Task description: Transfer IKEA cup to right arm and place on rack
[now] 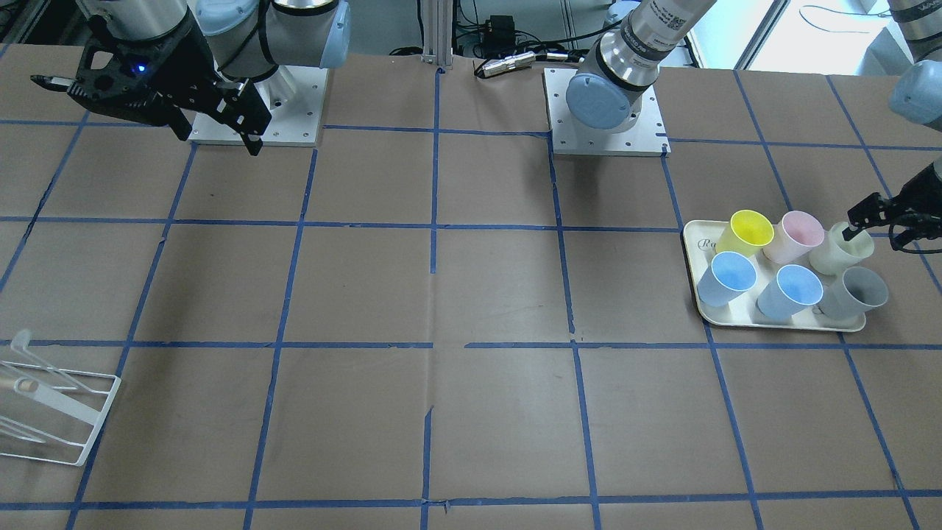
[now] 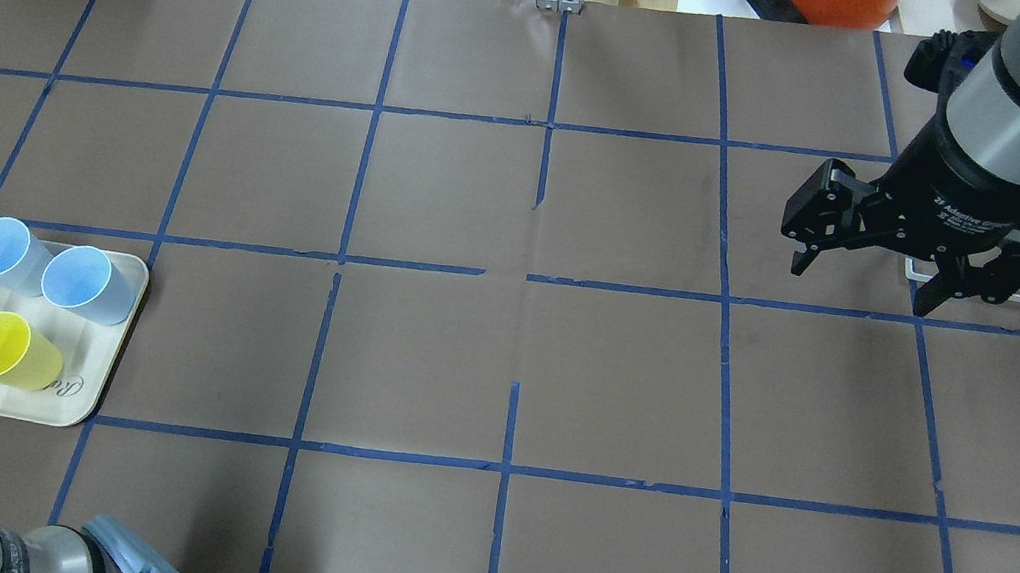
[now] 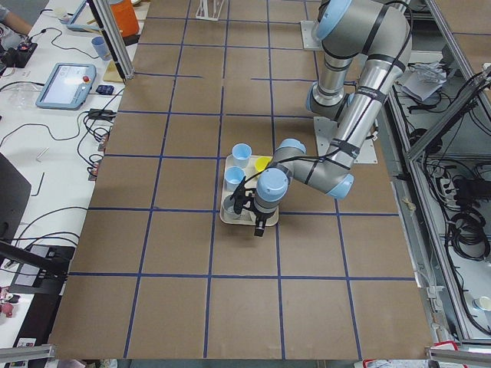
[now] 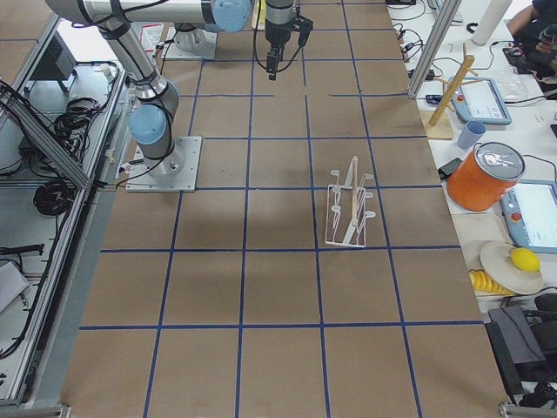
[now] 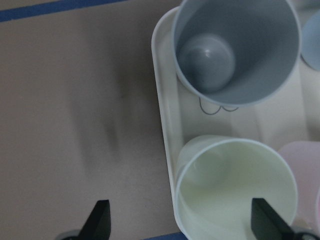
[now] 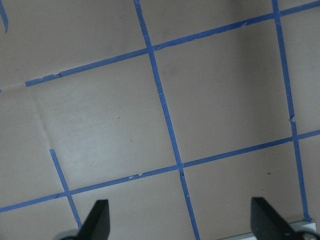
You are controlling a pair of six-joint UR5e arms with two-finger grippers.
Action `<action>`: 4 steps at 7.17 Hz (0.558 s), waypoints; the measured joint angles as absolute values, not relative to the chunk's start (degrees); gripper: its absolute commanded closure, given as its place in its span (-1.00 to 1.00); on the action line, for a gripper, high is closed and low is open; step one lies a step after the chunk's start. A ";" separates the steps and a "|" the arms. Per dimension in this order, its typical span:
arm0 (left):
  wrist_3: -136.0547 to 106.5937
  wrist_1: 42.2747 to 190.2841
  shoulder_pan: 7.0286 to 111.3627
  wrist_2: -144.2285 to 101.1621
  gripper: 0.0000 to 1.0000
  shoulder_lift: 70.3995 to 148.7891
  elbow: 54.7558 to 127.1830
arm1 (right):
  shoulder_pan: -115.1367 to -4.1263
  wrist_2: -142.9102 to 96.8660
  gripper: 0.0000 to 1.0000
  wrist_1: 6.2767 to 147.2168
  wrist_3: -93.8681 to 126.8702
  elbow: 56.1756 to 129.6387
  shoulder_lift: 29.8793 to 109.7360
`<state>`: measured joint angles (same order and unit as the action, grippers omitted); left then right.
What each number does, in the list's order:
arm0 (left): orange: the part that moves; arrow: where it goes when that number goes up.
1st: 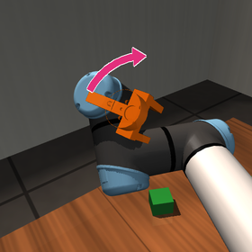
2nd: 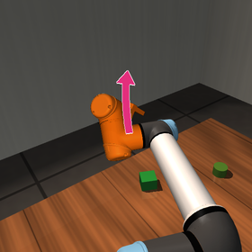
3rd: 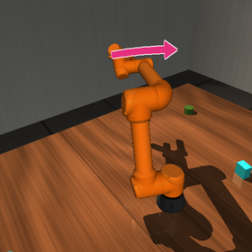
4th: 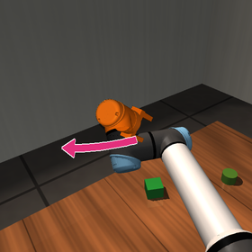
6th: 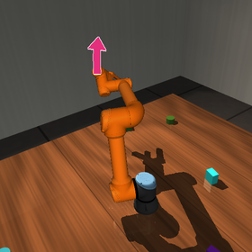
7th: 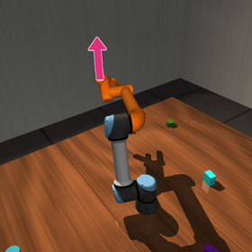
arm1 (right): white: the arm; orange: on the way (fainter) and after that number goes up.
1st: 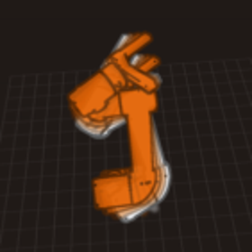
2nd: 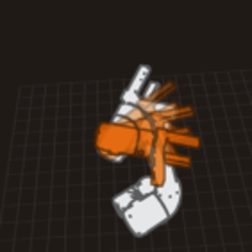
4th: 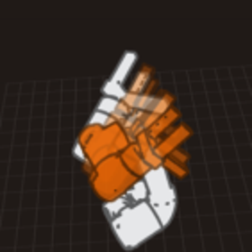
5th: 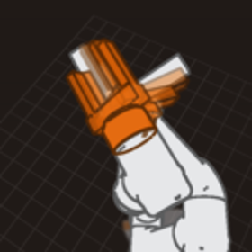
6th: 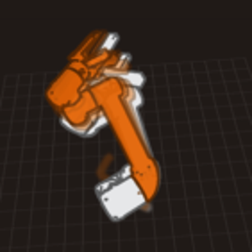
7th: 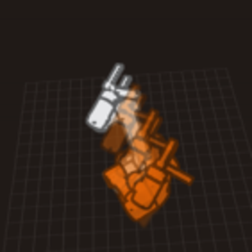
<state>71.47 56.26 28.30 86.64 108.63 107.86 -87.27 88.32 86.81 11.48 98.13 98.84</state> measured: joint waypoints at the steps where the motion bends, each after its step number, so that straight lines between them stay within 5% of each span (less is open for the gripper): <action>1: 71.68 56.25 28.30 86.88 0.83 109.19 107.93 | -87.28 88.32 -1.00 86.85 11.49 98.39 98.77; 2: 71.98 56.29 28.32 87.04 1.00 109.55 107.85 | -87.27 88.31 -1.00 87.00 11.45 98.78 98.75; 4: 72.21 56.58 28.38 87.19 1.00 109.64 107.72 | -87.18 85.91 -1.00 87.34 11.59 99.12 98.65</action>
